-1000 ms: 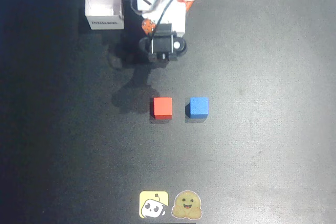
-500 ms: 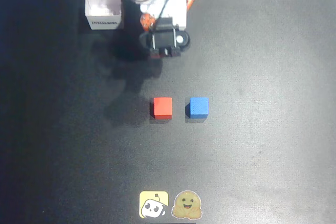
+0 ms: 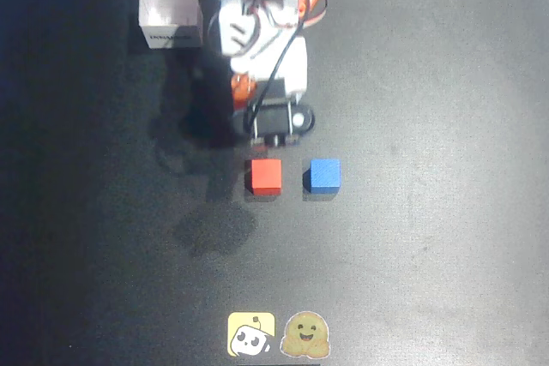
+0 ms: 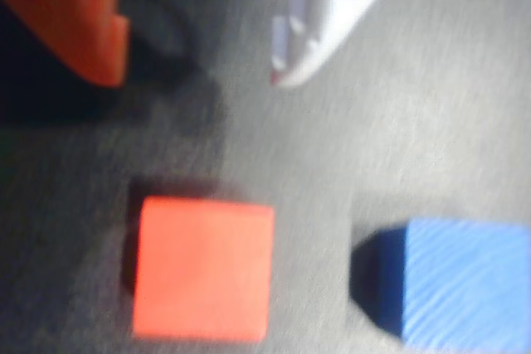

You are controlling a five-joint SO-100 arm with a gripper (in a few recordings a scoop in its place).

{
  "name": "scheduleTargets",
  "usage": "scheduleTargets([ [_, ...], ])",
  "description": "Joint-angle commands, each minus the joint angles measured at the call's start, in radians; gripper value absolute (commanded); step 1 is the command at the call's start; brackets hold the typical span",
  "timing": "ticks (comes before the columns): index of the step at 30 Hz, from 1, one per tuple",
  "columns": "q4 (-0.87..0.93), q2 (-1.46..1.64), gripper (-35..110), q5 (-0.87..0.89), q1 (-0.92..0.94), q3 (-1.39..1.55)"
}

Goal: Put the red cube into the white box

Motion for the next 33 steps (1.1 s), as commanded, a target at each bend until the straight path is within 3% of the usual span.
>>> scheduleTargets([
  [1, -0.046, -0.097, 16, -0.003, -0.018, -0.091],
  [7, -0.078, -0.255, 18, -0.003, -0.035, -0.175],
  [10, -0.101, -0.27, 27, -0.003, -0.038, -0.161],
  [33, -0.318, -0.408, 27, -0.003, -0.064, -0.071],
])
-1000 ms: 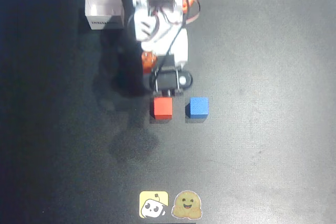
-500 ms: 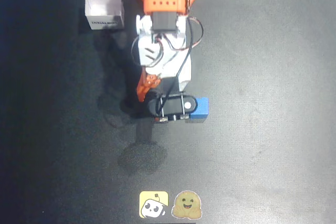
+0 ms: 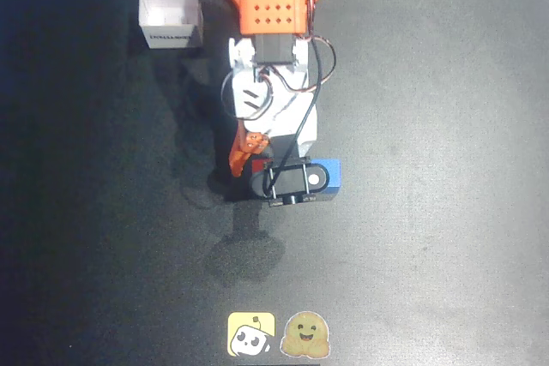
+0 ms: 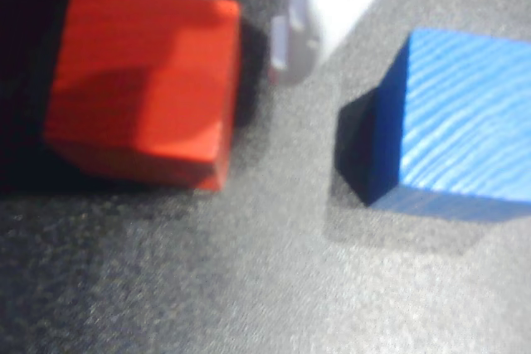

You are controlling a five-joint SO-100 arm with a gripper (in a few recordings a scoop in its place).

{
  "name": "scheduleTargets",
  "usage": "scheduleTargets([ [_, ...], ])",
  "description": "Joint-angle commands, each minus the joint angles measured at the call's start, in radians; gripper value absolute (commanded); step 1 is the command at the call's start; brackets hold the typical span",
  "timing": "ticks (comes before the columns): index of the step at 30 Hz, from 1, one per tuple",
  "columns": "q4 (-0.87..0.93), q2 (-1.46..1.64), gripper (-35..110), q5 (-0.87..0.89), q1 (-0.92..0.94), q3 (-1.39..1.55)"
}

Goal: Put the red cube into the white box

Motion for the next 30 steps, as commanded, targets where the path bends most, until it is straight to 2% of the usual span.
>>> scheduleTargets([
  [1, -0.021, -0.003, 27, -0.003, -0.005, 0.0],
  [11, -0.106, -0.097, 27, -0.002, -0.005, 0.0],
  [18, -0.16, -0.147, 0, -0.003, 0.0, 0.003],
  [26, -0.15, -0.13, 0, -0.003, 0.014, 0.003],
  [30, -0.064, -0.067, 0, -0.003, 0.052, -0.021],
])
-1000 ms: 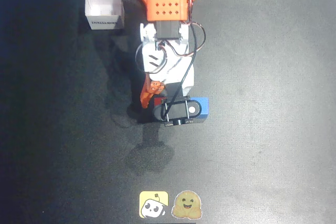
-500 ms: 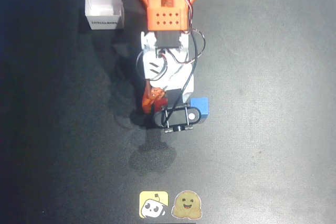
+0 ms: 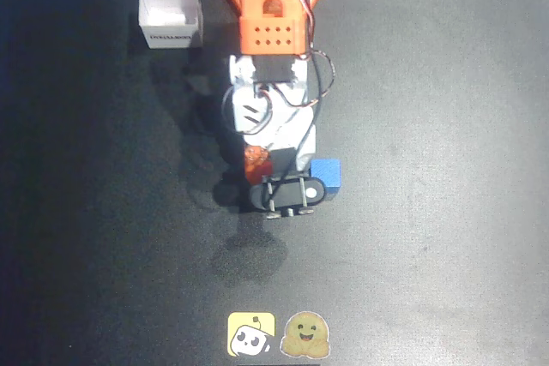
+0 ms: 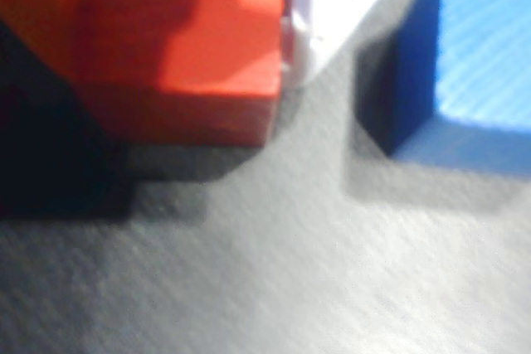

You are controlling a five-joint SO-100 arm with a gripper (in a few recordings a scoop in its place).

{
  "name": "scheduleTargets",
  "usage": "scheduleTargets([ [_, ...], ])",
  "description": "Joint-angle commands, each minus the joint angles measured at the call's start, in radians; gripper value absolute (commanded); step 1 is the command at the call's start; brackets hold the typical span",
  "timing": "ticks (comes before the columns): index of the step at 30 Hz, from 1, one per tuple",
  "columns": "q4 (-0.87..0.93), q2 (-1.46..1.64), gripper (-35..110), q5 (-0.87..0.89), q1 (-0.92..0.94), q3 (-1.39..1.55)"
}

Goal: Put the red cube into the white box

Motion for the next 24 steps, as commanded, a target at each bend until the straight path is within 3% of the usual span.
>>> scheduleTargets([
  [1, 0.098, 0.087, 0, -0.003, 0.044, -0.043],
  [9, 0.465, 0.256, 0, 0.044, 0.227, -0.189],
  [13, 0.597, 0.368, 0, 0.129, 0.353, -0.198],
  [24, 0.907, 0.565, 0, 0.161, 0.698, -0.209],
])
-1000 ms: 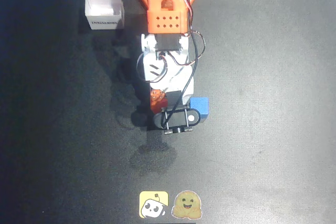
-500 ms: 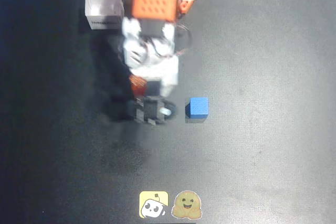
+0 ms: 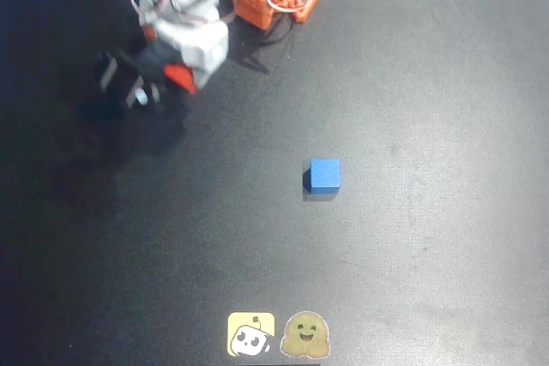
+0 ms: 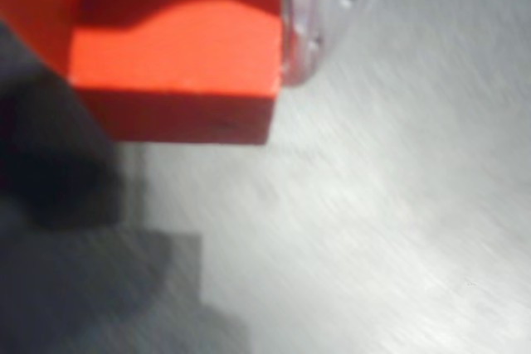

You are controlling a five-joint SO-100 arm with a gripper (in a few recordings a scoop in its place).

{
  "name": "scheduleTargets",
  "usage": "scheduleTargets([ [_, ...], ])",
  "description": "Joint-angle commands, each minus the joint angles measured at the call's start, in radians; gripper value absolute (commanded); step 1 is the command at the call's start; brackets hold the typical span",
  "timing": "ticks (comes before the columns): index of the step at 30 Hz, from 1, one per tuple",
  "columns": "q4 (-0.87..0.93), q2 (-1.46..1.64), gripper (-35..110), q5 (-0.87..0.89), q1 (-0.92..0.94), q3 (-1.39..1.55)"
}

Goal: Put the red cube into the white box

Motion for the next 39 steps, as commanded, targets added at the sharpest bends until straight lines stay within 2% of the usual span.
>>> scheduleTargets([
  [1, 0.064, 0.052, 0, 0.009, 0.086, -0.046],
  [5, 0.132, 0.057, 0, 0.023, 0.163, -0.066],
  [14, 0.146, 0.054, 0, -0.138, 0.417, -0.081],
  [24, 0.156, 0.041, 0, -0.178, 0.528, -0.057],
  [34, 0.155, 0.015, 1, -0.241, 0.534, -0.057],
  [35, 0.153, 0.015, 3, -0.253, 0.534, -0.057],
  [37, 0.152, 0.011, 19, -0.259, 0.534, -0.057],
  [39, 0.152, 0.011, 26, -0.278, 0.538, -0.055],
])
